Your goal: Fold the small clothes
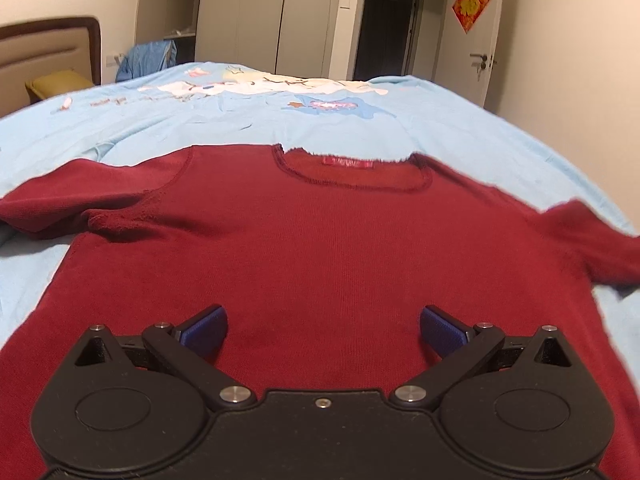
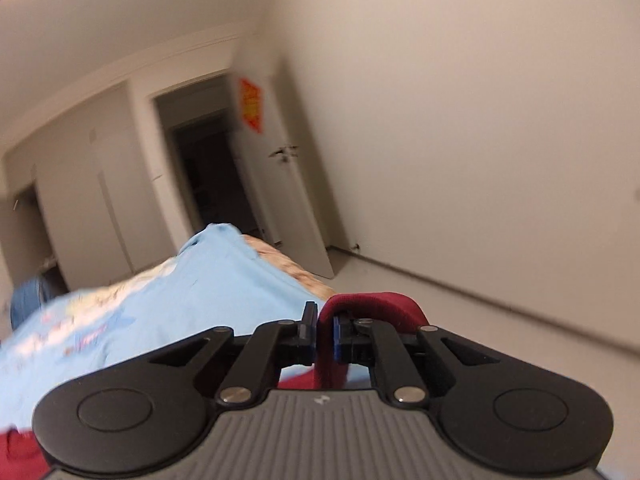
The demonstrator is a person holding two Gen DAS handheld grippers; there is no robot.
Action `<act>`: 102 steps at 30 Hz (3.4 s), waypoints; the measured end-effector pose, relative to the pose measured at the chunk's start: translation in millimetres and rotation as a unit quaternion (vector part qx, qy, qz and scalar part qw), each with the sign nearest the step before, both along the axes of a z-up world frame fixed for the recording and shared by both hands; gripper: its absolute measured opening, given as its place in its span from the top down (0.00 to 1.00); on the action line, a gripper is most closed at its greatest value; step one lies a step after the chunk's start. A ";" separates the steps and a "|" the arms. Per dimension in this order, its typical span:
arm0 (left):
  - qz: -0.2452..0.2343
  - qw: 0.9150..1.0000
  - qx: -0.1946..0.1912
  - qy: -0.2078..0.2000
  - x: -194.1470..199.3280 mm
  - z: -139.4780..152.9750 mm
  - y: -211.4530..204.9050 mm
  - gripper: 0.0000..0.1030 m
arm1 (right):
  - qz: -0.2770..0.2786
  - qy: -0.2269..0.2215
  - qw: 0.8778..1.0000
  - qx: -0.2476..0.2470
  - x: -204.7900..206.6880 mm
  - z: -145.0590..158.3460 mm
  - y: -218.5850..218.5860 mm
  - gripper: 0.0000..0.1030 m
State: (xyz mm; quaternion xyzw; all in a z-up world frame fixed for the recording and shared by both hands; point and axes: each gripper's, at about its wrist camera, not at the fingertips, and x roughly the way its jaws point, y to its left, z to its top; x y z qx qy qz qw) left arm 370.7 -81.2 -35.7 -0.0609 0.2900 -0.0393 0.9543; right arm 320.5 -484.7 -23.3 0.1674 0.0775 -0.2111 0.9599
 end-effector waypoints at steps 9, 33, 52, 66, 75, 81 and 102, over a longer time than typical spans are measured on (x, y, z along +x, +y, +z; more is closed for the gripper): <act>0.055 0.998 -0.003 -0.043 -12.9 50.7 45.8 0.01 | 0.140 0.016 0.963 -0.231 49.1 55.1 190.0 0.92; 0.165 0.985 -0.013 -0.044 -43.0 64.5 152.9 0.01 | 0.400 0.154 0.719 -0.547 49.8 -44.0 480.8 0.39; 0.198 0.979 -0.033 -0.043 -64.9 62.9 185.8 0.01 | 0.386 0.144 0.906 0.094 52.4 18.9 359.4 0.35; 0.203 0.978 -0.021 -0.037 -70.4 65.6 186.5 0.01 | 0.490 0.135 0.849 -0.144 75.3 17.7 464.6 0.89; 0.157 0.987 0.004 -0.041 -37.5 53.1 151.9 0.01 | 0.404 0.117 0.893 -0.162 45.9 26.9 365.0 0.31; 0.092 0.993 0.028 -0.066 13.6 39.2 103.2 0.01 | 0.228 0.134 0.954 -0.139 67.4 33.1 263.0 0.22; 0.081 0.992 0.099 0.018 75.3 -10.7 75.3 0.00 | 0.180 0.136 0.972 0.063 97.9 -24.0 140.4 0.79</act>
